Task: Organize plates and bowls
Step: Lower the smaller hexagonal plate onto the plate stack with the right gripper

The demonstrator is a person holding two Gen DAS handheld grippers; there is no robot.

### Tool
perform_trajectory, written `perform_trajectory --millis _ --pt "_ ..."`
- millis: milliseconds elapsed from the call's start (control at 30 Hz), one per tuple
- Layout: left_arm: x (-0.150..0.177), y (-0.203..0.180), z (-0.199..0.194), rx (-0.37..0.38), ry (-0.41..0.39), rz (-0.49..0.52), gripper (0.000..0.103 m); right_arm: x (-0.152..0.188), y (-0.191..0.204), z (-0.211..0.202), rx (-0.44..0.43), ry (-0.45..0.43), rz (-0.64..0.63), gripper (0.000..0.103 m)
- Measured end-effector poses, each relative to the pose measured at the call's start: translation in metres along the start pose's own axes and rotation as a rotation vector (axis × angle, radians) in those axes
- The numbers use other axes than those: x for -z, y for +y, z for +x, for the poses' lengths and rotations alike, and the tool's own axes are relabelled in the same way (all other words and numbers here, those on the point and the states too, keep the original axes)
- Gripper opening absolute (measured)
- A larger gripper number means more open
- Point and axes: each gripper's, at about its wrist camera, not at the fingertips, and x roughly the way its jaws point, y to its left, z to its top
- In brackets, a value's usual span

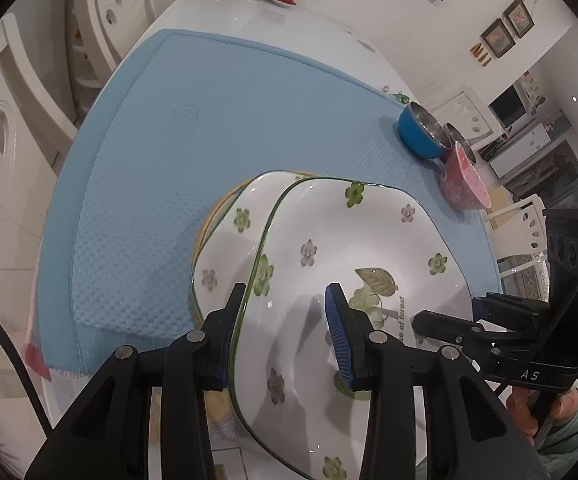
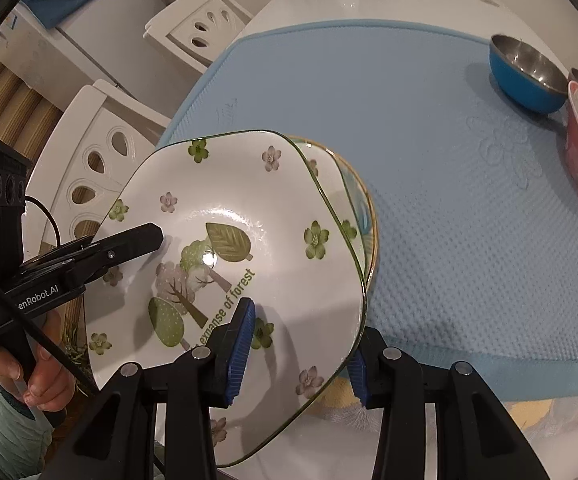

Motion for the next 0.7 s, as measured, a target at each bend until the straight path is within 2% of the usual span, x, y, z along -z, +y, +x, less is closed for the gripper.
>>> perform_trajectory --millis 567,700 --pt "0.000 0.006 0.021 0.001 0.034 0.024 0.035 -0.013 0.010 0.033 0.040 0.044 0.085 0.041" --pt "-0.006 0.009 0.026 -0.016 0.043 0.039 0.036 -0.015 0.014 0.039 0.083 0.047 0.085 0.041"
